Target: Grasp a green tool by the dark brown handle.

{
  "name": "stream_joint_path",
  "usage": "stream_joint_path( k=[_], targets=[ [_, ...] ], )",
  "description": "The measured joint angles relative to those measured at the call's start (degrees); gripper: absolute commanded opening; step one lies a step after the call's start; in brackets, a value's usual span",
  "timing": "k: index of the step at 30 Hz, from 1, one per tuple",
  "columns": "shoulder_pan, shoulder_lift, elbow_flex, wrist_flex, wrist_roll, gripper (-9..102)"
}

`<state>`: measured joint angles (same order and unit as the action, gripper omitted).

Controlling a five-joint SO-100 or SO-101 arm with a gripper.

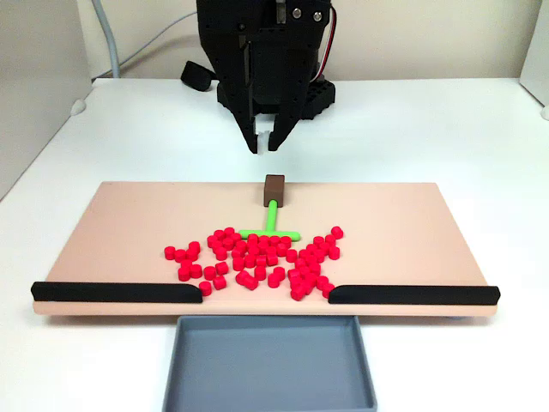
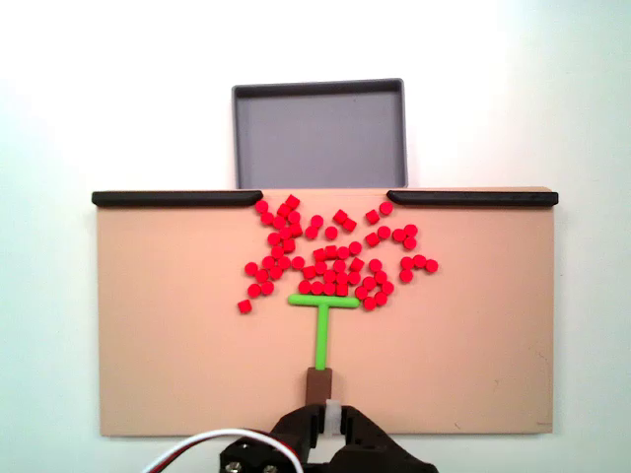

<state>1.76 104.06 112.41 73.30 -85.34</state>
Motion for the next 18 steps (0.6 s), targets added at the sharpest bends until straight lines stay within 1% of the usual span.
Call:
stream_joint_path(
  k=[11,18],
  targets=[
    [0.0,-2.3,0.0,-1.1,-0.1,8],
    [0.0,-3.4,0.0,-2.0,-0.1,14]
  ],
)
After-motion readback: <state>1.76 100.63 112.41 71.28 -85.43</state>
